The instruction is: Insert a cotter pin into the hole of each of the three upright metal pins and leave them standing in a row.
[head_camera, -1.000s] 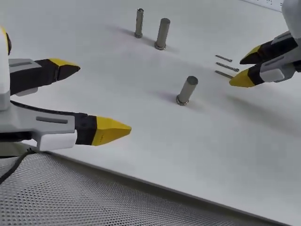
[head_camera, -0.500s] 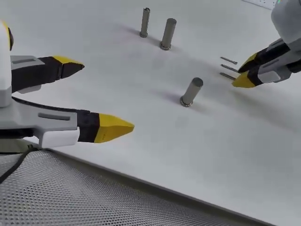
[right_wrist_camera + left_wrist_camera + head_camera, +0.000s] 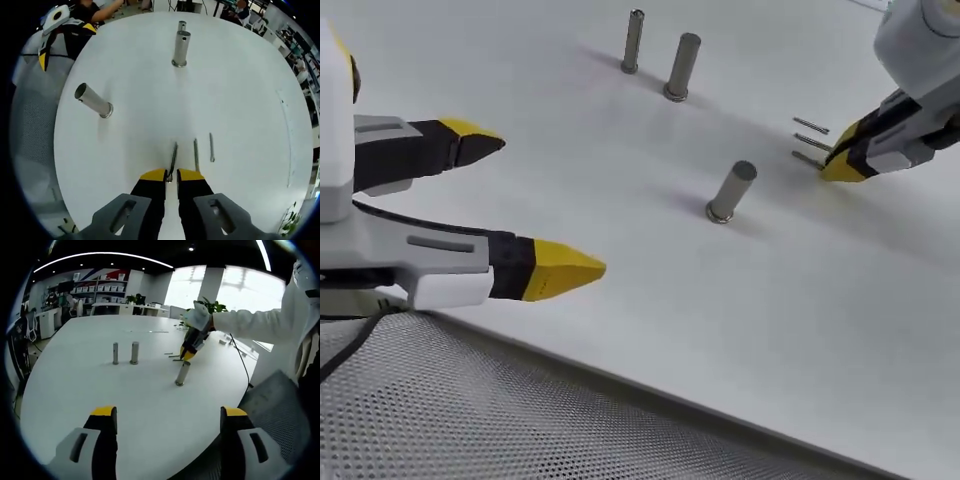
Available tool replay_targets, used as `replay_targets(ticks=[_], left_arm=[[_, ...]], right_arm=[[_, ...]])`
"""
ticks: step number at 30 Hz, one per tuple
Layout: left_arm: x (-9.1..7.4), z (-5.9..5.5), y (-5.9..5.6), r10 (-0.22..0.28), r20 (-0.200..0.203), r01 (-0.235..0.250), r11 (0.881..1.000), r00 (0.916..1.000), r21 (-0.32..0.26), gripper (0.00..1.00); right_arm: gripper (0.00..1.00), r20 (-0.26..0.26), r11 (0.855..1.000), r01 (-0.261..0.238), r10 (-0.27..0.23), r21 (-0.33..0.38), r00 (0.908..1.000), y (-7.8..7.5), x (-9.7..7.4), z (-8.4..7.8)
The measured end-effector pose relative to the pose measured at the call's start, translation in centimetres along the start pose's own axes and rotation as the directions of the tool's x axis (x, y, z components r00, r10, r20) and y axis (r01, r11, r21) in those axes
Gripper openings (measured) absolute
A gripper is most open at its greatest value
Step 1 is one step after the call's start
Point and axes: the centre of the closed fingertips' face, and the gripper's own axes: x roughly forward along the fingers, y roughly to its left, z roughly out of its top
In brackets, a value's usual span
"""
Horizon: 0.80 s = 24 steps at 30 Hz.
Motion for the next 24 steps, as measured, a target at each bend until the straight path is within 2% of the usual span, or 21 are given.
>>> replay_targets(ticks=[10, 13, 15, 21, 23, 24], left_arm=[[0.12, 0.16, -0.19, -0.007, -0.005, 0.007, 1.0, 1.0, 0.015, 0.81], [0.25, 0.37, -0.38, -0.016, -0.001, 0.016, 1.0, 0.9999, 0.025, 0.81], [0.28, 0.55, -0.31, -0.014, 0.004, 0.014, 1.0, 0.9999, 0.024, 0.81], [0.61, 0.98, 0.12, -0.014, 0.005, 0.014, 0.999, 0.9999, 0.038, 0.8], [0.74, 1.02, 0.13, -0.017, 0.004, 0.017, 0.999, 0.9998, 0.042, 0.8], [0.79, 1.04, 0.15, -0.016, 0.005, 0.016, 0.999, 0.9999, 0.042, 0.8]], right_arm=[[0.0, -0.031, 0.999, 0.009, -0.01, -0.051, 0.9995, -0.31, -0.16, 0.03], [0.0, -0.064, 0.994, 0.032, -0.039, -0.108, 0.9972, -0.3, -0.13, 0.01], [0.0, -0.075, 0.992, 0.036, -0.045, -0.121, 0.9962, -0.4, -0.05, 0.05], [0.0, -0.044, 1.0, -0.017, 0.017, -0.017, 0.9989, 0.25, -0.16, 0.03], [0.0, -0.047, 1.0, -0.019, 0.019, -0.011, 0.9987, 0.31, -0.13, 0.08], [0.0, -0.053, 0.999, -0.021, 0.019, -0.031, 0.9984, 0.42, -0.09, 0.1]])
